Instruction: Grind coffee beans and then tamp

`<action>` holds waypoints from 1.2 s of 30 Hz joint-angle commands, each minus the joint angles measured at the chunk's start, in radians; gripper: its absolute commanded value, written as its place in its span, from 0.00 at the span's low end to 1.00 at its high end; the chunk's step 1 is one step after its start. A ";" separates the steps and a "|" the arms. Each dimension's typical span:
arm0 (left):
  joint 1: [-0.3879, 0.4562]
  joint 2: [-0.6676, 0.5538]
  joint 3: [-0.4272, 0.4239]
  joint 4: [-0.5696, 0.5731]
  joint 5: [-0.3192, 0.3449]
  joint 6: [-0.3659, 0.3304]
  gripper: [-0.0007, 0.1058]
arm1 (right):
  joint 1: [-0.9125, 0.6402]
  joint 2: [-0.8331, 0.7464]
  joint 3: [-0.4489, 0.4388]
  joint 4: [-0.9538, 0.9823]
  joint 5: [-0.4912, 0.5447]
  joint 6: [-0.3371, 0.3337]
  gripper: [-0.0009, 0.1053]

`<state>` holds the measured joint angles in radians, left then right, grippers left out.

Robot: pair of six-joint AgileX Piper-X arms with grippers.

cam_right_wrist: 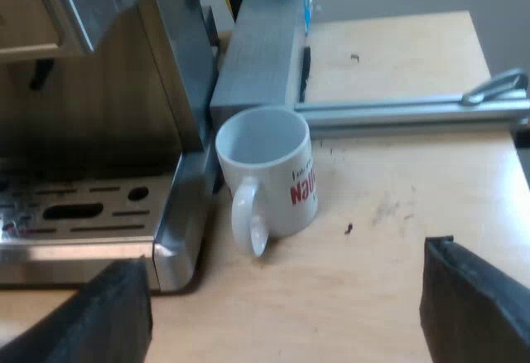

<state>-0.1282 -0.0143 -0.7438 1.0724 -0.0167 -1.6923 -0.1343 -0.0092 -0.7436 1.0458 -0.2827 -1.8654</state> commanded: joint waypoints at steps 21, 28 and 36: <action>-0.003 -0.137 0.223 -0.042 0.017 -0.014 0.68 | 0.000 -0.044 0.217 -0.016 -0.011 0.007 0.66; -0.003 -0.137 0.223 -0.042 0.022 -0.011 0.68 | 0.000 -0.044 0.217 -0.016 -0.005 0.007 0.66; -0.003 -0.137 0.229 -0.054 0.017 -0.009 0.68 | 0.000 -0.044 0.217 -0.016 -0.005 0.007 0.66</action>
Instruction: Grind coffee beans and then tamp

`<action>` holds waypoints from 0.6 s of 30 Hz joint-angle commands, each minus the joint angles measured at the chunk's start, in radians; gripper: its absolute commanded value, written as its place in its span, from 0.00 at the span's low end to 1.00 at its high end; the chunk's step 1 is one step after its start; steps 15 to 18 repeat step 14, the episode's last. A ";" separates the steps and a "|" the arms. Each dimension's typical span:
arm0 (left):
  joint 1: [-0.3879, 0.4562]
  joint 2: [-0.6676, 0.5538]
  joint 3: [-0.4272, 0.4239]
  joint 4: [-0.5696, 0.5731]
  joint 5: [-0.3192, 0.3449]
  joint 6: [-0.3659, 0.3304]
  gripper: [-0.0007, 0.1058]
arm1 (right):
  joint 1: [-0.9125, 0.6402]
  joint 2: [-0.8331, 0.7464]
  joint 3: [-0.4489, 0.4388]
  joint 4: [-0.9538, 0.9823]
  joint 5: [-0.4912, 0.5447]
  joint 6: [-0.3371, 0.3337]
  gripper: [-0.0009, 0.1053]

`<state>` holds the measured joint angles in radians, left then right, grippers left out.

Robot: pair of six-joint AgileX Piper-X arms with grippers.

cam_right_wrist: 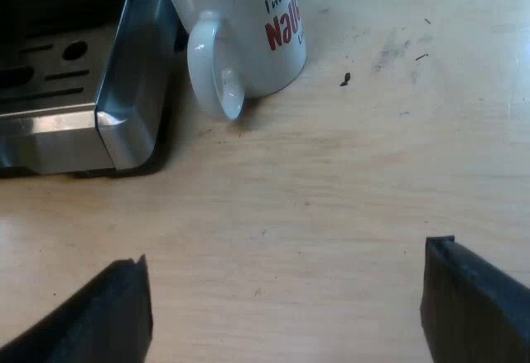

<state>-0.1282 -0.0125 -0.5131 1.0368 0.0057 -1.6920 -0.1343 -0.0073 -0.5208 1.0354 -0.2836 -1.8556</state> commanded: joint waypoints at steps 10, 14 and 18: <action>-0.003 -0.139 0.003 -0.026 -0.006 -0.009 0.68 | 0.000 -0.046 -0.005 -0.006 -0.004 -0.002 0.66; -0.003 -0.141 0.003 -0.026 -0.006 -0.009 0.68 | 0.000 -0.046 -0.005 -0.006 -0.004 -0.002 0.66; -0.003 -0.141 0.003 -0.026 -0.006 -0.009 0.68 | 0.000 -0.046 -0.005 -0.006 -0.004 -0.002 0.66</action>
